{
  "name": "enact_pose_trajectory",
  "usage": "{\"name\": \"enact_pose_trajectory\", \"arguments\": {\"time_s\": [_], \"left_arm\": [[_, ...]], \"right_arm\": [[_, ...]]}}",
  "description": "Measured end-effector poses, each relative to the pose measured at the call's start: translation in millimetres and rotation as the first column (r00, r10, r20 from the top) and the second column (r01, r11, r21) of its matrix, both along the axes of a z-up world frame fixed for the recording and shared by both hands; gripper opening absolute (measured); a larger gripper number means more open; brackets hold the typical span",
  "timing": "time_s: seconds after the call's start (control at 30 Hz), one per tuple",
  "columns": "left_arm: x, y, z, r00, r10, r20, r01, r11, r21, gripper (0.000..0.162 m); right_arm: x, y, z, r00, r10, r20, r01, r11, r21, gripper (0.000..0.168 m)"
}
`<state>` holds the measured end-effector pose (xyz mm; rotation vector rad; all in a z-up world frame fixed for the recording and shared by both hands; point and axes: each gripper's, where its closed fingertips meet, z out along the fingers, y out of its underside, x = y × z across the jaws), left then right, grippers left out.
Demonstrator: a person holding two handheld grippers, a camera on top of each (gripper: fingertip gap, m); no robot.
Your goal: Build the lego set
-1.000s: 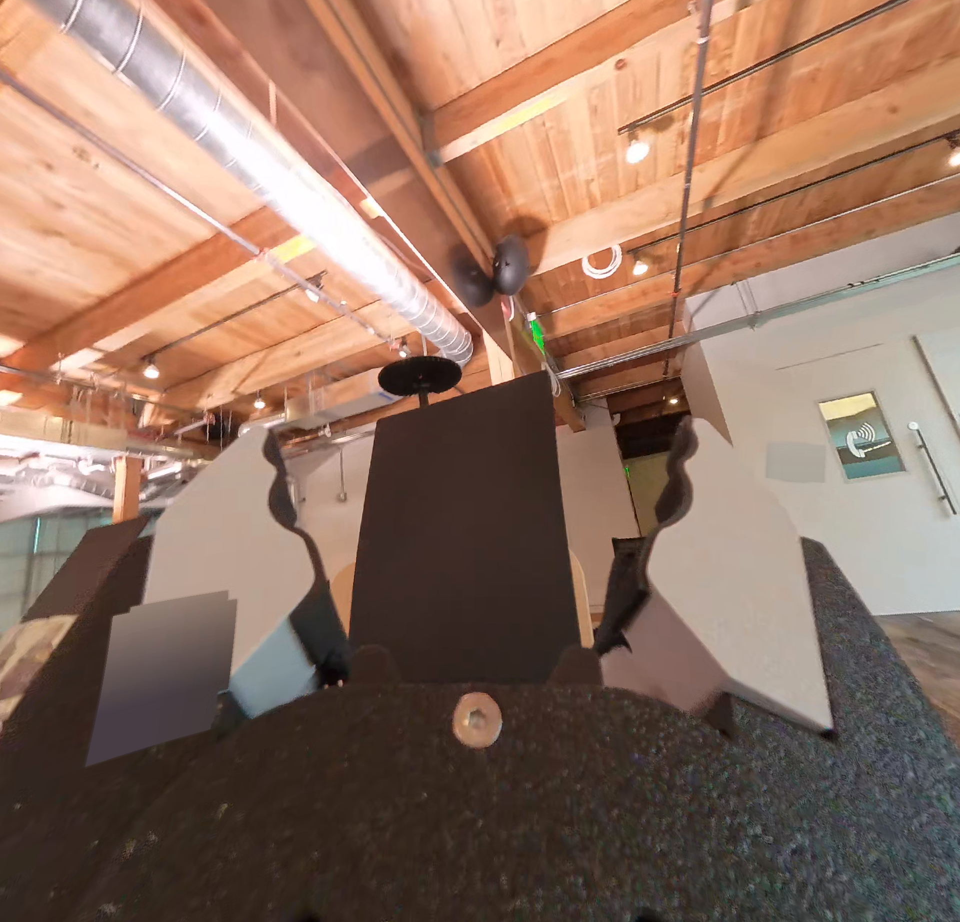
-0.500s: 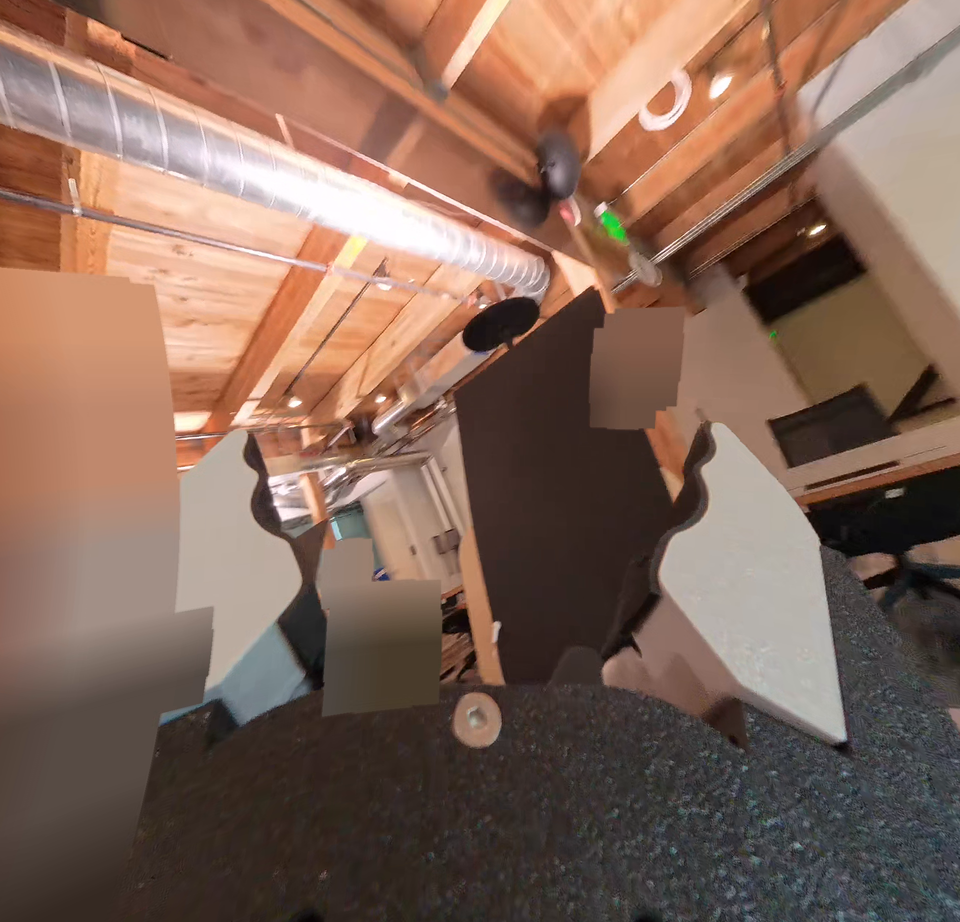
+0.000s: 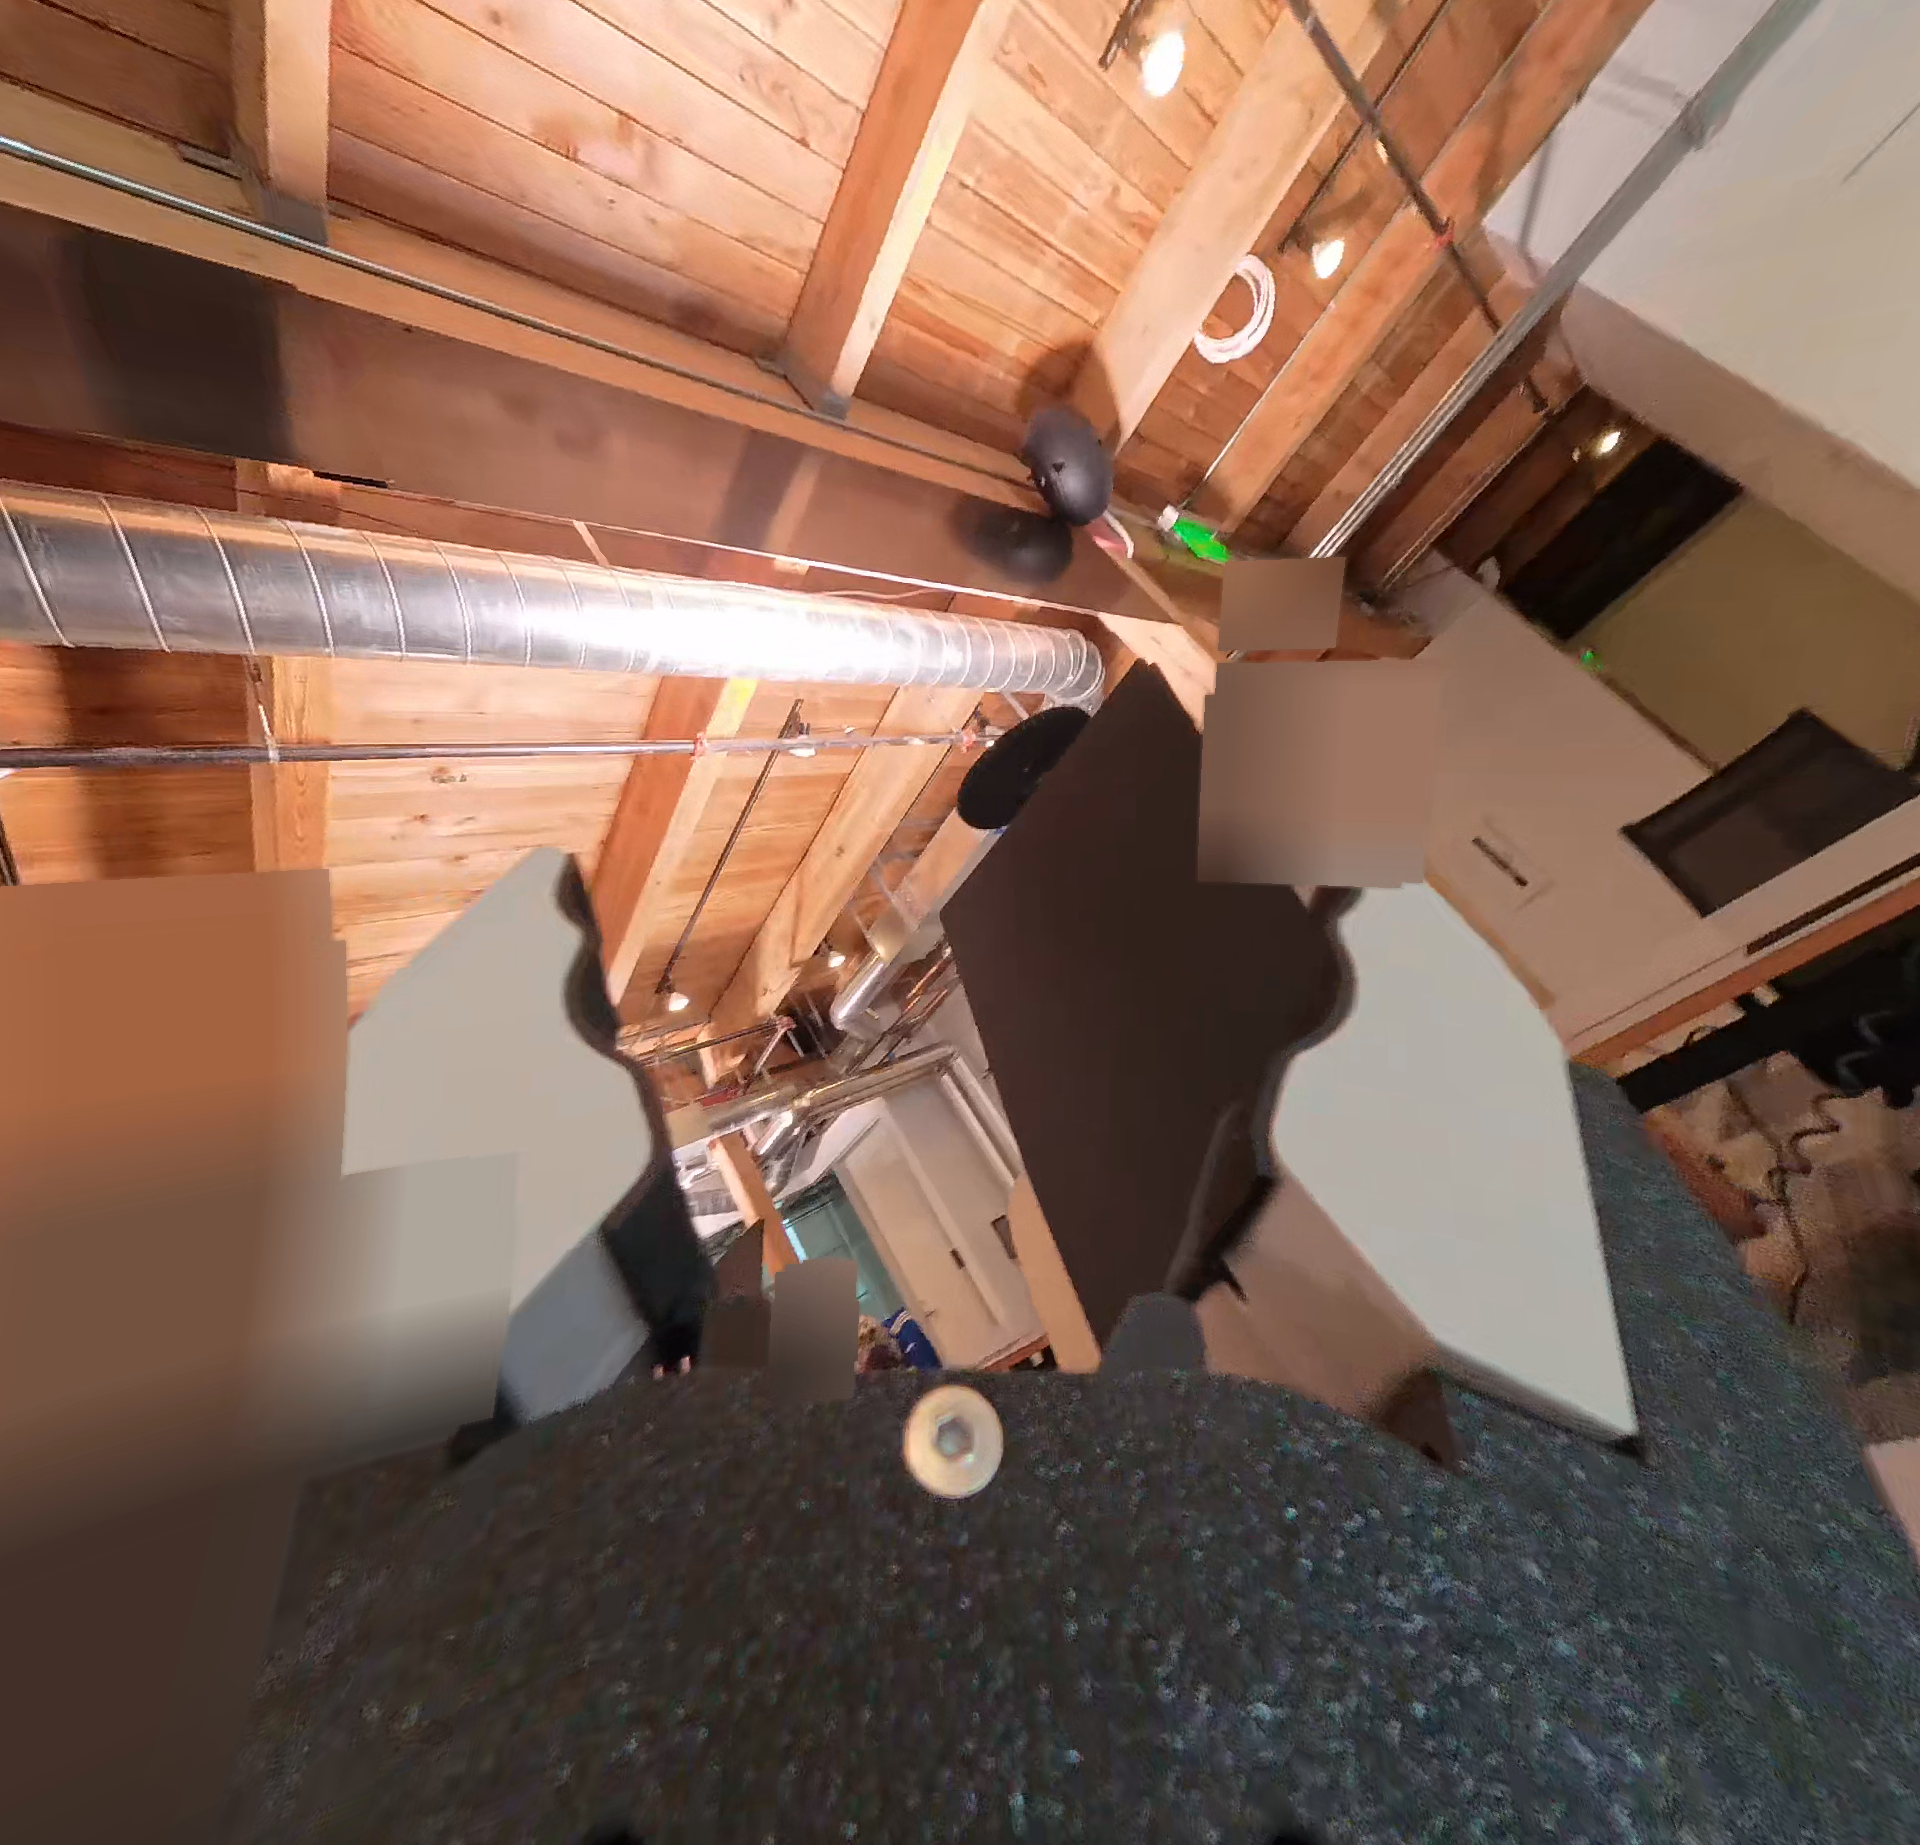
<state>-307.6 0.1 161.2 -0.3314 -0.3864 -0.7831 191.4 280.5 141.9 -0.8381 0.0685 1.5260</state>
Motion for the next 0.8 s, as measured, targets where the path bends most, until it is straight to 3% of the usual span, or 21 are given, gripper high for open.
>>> {"name": "enact_pose_trajectory", "arguments": {"time_s": [0.03, 0.07, 0.1, 0.17, 0.3, 0.37, 0.47, 0.53, 0.6, 0.63, 0.7, 0.8], "left_arm": [[2.8, -1.3, 0.1, 0.999, -0.021, -0.026, 0.021, 1.0, 0.014, 0.143], [7.6, -4.0, 0.8, 0.997, -0.039, -0.07, 0.042, 0.998, 0.042, 0.133], [13.1, -5.7, 1.4, 0.993, -0.038, -0.11, 0.044, 0.997, 0.056, 0.118], [17.0, -1.9, 0.1, 0.987, 0.031, -0.155, -0.029, 0.999, 0.016, 0.109], [26.8, -2.0, 5.5, 0.973, 0.084, -0.215, -0.085, 0.996, 0.005, 0.139], [32.1, -7.4, 8.8, 0.973, 0.056, -0.223, -0.047, 0.998, 0.042, 0.136], [34.1, -6.7, 7.6, 0.976, -0.008, -0.216, 0.017, 0.999, 0.039, 0.116], [42.6, -11.8, 8.2, 0.961, -0.001, -0.276, 0.027, 0.996, 0.089, 0.098], [51.1, -2.5, 5.4, 0.935, 0.051, -0.351, -0.047, 0.999, 0.02, 0.087], [57.2, 0.5, 4.5, 0.913, 0.078, -0.4, -0.087, 0.996, -0.003, 0.087], [73.2, 0.3, 4.3, 0.866, 0.083, -0.493, -0.1, 0.995, -0.008, 0.069], [82.3, 0.3, 6.4, 0.862, 0.046, -0.506, -0.067, 0.998, -0.023, 0.086]], "right_arm": [[1.0, -3.3, 2.4, 1.0, -0.009, 0.001, 0.009, 0.999, 0.033, 0.114], [0.0, -10.4, 4.7, 1.0, -0.004, 0.011, 0.003, 0.996, 0.092, 0.095], [-0.6, -15.3, 6.6, 1.0, -0.01, 0.017, 0.007, 0.991, 0.13, 0.087], [0.3, -19.5, 9.6, 0.995, -0.094, 0.028, 0.087, 0.979, 0.187, 0.087], [-16.2, -22.5, 9.0, 0.978, -0.138, 0.156, 0.101, 0.969, 0.225, 0.113], [-16.7, -21.0, 9.7, 0.987, -0.103, 0.124, 0.08, 0.981, 0.178, 0.121], [-22.8, -20.5, 4.4, 0.989, -0.025, 0.147, 0.004, 0.991, 0.136, 0.105], [-22.9, -26.4, 6.9, 0.985, -0.087, 0.151, 0.05, 0.972, 0.231, 0.079], [-18.2, -25.7, 7.3, 0.972, -0.183, 0.145, 0.139, 0.952, 0.273, 0.063], [-20.0, -24.8, 5.9, 0.962, -0.209, 0.178, 0.155, 0.948, 0.278, 0.062], [-26.3, -30.0, 5.7, 0.952, -0.205, 0.228, 0.128, 0.942, 0.31, 0.062], [-35.3, -34.8, 1.5, 0.952, -0.116, 0.282, 0.034, 0.959, 0.28, 0.063]]}}
